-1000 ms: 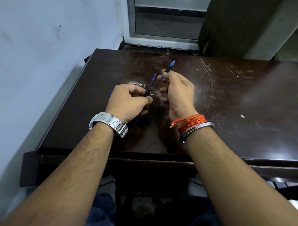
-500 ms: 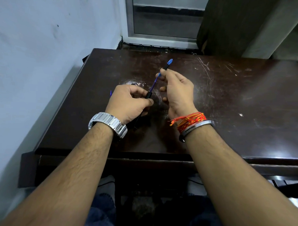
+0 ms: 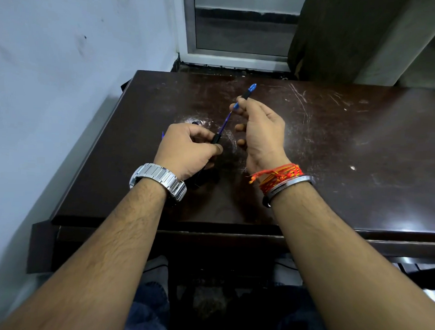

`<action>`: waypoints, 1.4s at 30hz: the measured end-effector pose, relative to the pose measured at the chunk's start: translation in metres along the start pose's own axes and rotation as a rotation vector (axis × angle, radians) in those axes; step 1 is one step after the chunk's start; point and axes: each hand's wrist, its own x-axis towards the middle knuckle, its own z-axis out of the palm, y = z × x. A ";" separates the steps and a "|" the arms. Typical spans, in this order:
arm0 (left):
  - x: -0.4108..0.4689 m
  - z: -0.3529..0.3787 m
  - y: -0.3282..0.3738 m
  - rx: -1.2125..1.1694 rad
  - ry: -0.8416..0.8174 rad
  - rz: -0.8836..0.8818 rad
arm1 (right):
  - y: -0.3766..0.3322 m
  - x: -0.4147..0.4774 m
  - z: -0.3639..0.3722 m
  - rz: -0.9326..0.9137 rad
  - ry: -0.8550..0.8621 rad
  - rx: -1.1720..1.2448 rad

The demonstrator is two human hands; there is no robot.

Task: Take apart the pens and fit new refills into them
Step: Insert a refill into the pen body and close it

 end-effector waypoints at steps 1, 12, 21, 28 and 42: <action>0.001 0.000 -0.001 0.004 -0.002 0.000 | 0.001 0.000 0.000 -0.002 -0.003 -0.006; 0.003 -0.002 -0.003 0.028 -0.013 0.018 | 0.004 0.003 -0.001 0.031 -0.017 -0.038; 0.000 -0.002 -0.001 0.031 -0.012 0.045 | 0.006 0.001 0.002 0.060 -0.057 -0.090; -0.002 -0.002 0.002 0.040 0.008 0.075 | 0.007 0.004 0.000 0.073 -0.067 -0.130; 0.000 -0.002 0.001 0.006 0.035 0.124 | 0.013 -0.004 0.011 0.124 -0.185 -0.142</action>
